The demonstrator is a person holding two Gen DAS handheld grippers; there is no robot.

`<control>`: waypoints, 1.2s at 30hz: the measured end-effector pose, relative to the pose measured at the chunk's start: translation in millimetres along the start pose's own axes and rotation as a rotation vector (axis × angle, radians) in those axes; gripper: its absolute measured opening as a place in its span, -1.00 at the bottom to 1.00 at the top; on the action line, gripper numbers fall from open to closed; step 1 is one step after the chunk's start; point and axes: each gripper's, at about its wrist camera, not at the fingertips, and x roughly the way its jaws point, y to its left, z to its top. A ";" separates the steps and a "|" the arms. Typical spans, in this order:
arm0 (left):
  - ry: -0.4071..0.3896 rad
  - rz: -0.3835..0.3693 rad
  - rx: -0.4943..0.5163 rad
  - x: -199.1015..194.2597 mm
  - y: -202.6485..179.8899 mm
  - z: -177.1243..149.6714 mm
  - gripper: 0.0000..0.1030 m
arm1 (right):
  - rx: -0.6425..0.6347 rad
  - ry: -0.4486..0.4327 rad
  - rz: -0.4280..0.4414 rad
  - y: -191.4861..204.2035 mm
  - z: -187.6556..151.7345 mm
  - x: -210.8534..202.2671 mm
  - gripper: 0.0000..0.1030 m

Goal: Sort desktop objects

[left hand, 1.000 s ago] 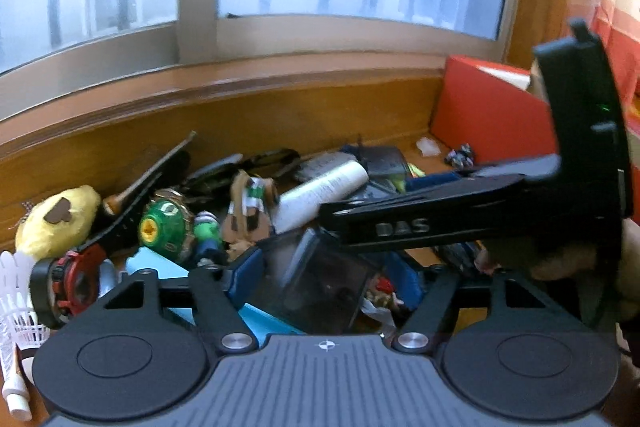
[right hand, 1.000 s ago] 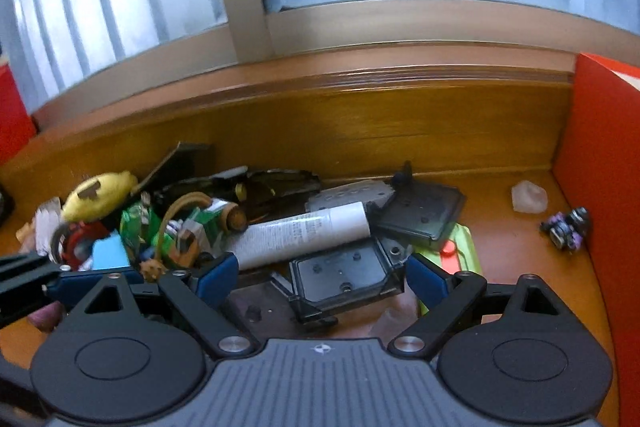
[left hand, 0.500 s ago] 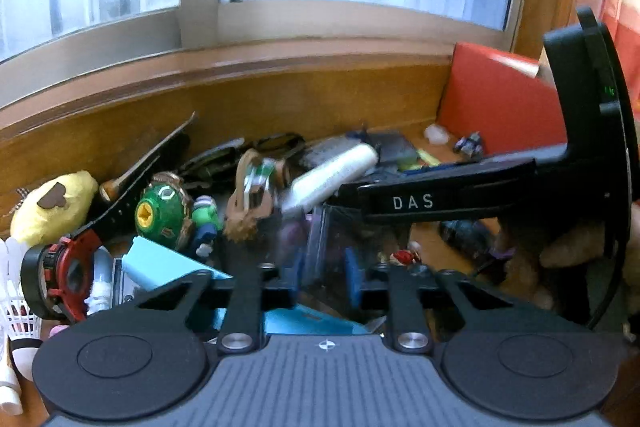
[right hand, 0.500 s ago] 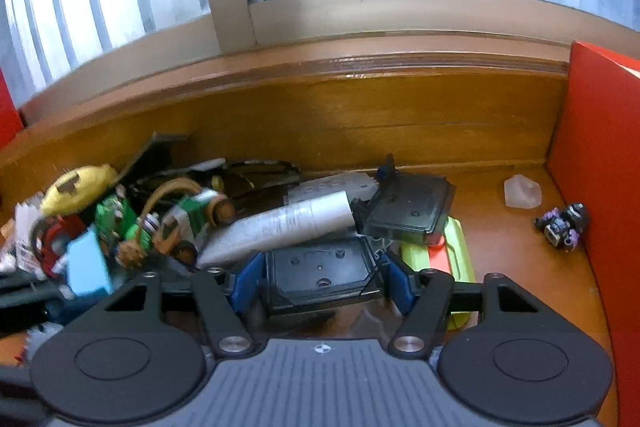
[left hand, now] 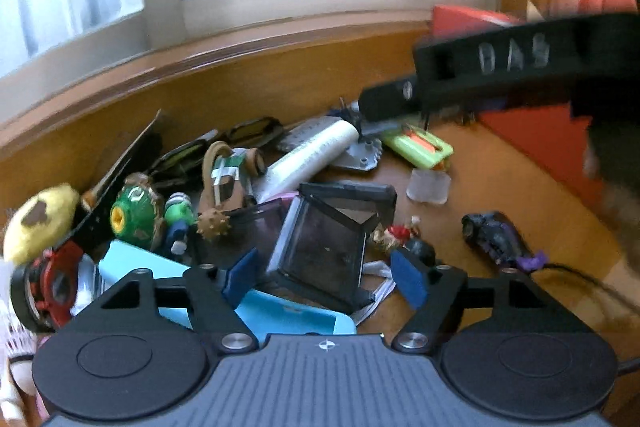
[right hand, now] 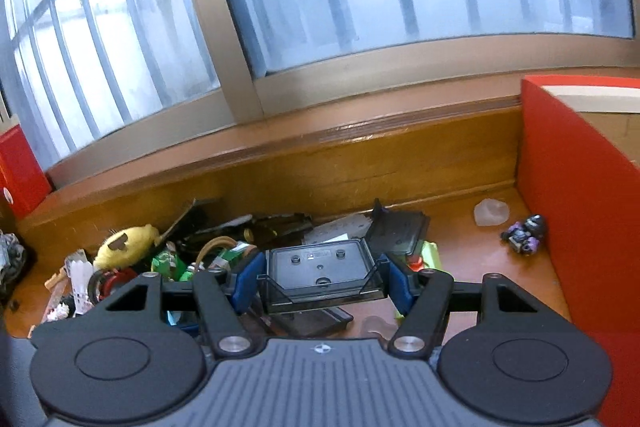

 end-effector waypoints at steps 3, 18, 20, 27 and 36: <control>-0.004 0.011 0.048 -0.8 -7.1 -1.5 0.05 | 0.006 -0.010 -0.009 -1.6 -1.2 -7.3 0.28; -0.147 -0.037 -0.053 -49.8 0.8 18.0 0.04 | 0.027 -0.065 0.007 -4.5 1.3 -47.1 0.28; -0.164 -0.045 -0.079 -56.9 0.9 21.7 0.04 | 0.025 -0.069 0.013 -5.0 1.2 -54.5 0.28; -0.203 -0.022 -0.114 -79.1 -7.5 30.1 0.04 | 0.048 -0.091 0.048 -14.4 3.3 -85.2 0.28; -0.232 0.004 -0.140 -96.2 -25.8 38.7 0.04 | 0.063 -0.185 0.103 -35.1 25.0 -130.6 0.28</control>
